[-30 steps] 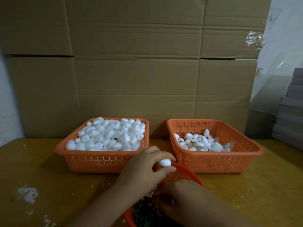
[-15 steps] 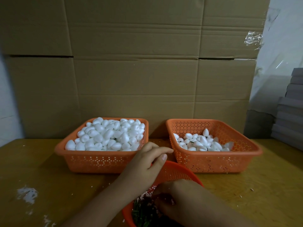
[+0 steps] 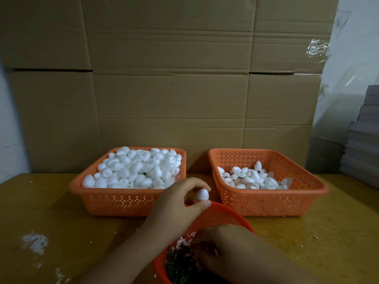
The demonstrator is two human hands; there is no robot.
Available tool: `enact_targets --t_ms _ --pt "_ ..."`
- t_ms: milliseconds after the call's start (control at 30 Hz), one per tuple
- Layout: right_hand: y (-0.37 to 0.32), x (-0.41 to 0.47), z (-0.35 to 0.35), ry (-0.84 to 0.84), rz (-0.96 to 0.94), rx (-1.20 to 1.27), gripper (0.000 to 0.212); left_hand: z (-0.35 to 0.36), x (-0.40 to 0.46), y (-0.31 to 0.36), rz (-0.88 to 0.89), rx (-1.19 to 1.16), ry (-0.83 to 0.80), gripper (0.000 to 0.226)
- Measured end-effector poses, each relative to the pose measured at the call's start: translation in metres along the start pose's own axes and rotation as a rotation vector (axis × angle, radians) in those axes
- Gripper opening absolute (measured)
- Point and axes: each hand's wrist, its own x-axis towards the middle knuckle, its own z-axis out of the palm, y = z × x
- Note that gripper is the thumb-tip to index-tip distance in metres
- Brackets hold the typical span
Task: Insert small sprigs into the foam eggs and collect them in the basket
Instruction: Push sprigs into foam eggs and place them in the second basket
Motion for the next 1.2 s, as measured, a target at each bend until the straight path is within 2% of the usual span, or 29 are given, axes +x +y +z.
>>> enact_targets --t_ms 100,300,500,600,733,867,1200 --pt "-0.0011 -0.0001 -0.0009 -0.006 0.001 0.007 0.033 -0.0002 0.0003 0.0021 -0.007 -0.063 0.015 0.025" --pt "-0.0011 0.0003 0.0 0.007 -0.002 -0.005 0.033 -0.0021 -0.0002 0.0029 0.065 -0.017 0.037 0.041" --pt "-0.0008 -0.0005 -0.0012 -0.003 -0.003 0.004 0.035 -0.0012 -0.0002 0.0066 0.038 -0.053 -0.022 0.031" --pt "-0.0006 -0.0001 -0.0012 -0.003 -0.001 0.007 0.035 -0.0015 -0.0003 0.0063 0.018 -0.067 -0.049 0.035" --pt "-0.0007 -0.0008 -0.0004 0.004 0.001 0.003 0.035 -0.0003 -0.0002 0.0053 -0.041 -0.072 -0.009 0.044" --pt "0.0006 -0.0003 -0.0003 -0.005 0.011 -0.001 0.033 -0.0006 0.0006 0.0038 -0.061 -0.09 0.036 0.035" --pt "0.0011 0.0008 -0.0003 -0.022 0.016 -0.002 0.033 -0.0009 0.0006 0.0042 -0.046 -0.154 0.05 0.036"
